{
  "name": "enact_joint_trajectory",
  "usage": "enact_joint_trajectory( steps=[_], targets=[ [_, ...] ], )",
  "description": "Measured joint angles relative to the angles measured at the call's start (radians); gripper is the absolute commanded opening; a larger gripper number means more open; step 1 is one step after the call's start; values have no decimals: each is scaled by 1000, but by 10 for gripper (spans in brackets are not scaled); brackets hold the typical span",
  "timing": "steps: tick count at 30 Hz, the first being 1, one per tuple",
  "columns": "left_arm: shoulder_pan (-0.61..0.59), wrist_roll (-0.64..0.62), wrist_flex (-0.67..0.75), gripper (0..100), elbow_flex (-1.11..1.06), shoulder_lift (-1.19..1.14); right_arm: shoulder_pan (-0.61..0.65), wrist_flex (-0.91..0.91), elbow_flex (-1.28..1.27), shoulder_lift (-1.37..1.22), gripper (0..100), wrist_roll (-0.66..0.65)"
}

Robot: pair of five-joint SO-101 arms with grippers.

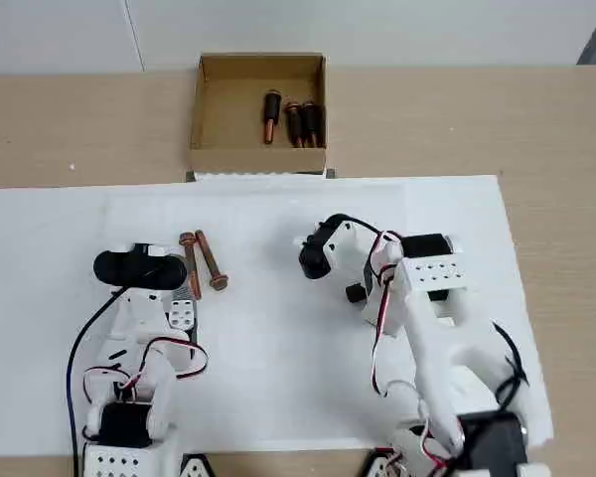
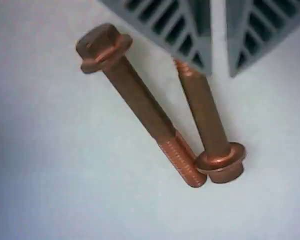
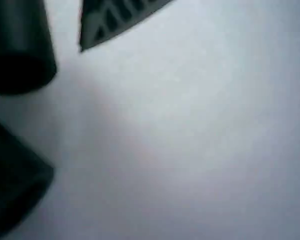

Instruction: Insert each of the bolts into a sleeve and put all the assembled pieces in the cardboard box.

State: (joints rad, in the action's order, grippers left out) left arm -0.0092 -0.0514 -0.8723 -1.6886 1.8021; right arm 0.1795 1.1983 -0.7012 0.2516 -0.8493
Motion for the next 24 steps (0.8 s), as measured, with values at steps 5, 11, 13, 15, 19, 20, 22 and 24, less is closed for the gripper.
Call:
enact_joint_trajectory(
  steps=[5, 11, 13, 15, 19, 20, 22, 24],
  targets=[
    [0, 0, 0, 7, 0, 0, -37, -63, 8, -83, 30, 0],
    [0, 0, 0, 7, 0, 0, -74, -89, 23, -141, 10, -25],
    [0, 0, 0, 7, 0, 0, -74, -91, 23, -141, 10, -28],
    [0, 0, 0, 7, 0, 0, -74, -91, 23, -141, 10, -28],
    [0, 0, 0, 7, 0, 0, -75, -74, 23, -103, 9, -15],
    [0, 0, 0, 7, 0, 0, -75, -60, 23, -77, 9, -2],
    [0, 0, 0, 7, 0, 0, -84, -18, 21, -34, 9, 28],
    [0, 0, 0, 7, 0, 0, -83, 18, 26, 18, 8, 52]
  ],
)
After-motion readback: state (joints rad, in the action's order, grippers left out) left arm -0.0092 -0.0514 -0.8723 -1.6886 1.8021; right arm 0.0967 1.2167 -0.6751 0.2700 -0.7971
